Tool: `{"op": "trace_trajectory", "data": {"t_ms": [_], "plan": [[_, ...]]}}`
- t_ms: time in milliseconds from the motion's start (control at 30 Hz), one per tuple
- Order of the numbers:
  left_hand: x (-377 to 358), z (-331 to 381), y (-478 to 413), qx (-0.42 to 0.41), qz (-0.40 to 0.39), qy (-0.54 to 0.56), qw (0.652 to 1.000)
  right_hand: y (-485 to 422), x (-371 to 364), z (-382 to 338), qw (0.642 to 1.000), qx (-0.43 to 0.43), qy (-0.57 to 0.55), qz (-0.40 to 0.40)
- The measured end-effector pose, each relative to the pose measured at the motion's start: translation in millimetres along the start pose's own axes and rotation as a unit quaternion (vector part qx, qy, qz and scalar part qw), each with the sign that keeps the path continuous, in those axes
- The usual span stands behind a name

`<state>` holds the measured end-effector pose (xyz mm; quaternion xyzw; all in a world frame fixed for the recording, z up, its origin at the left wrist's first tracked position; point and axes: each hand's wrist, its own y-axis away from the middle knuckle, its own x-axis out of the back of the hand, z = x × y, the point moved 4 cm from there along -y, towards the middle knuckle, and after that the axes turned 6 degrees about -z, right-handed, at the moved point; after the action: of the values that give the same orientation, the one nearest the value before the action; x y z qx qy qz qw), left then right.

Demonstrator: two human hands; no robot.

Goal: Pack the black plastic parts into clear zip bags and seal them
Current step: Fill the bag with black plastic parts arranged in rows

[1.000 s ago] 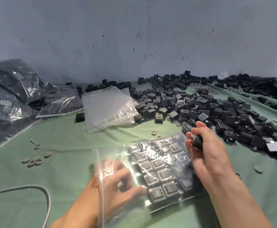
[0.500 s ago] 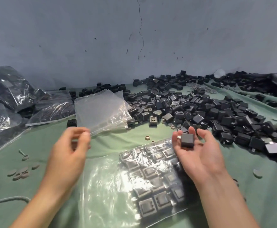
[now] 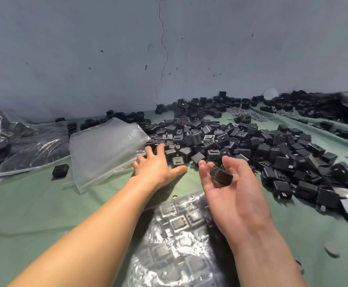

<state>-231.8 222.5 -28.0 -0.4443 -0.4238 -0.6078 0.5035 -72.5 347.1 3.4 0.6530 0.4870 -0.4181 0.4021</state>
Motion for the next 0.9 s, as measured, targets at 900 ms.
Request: {"op": "trace_trajectory", "data": {"t_ms": [900], "plan": [[-1,-2,-31,-0.029,0.031,-0.155,0.987,0,-4,-2,0.998,-0.005,0.046,0.033]]}}
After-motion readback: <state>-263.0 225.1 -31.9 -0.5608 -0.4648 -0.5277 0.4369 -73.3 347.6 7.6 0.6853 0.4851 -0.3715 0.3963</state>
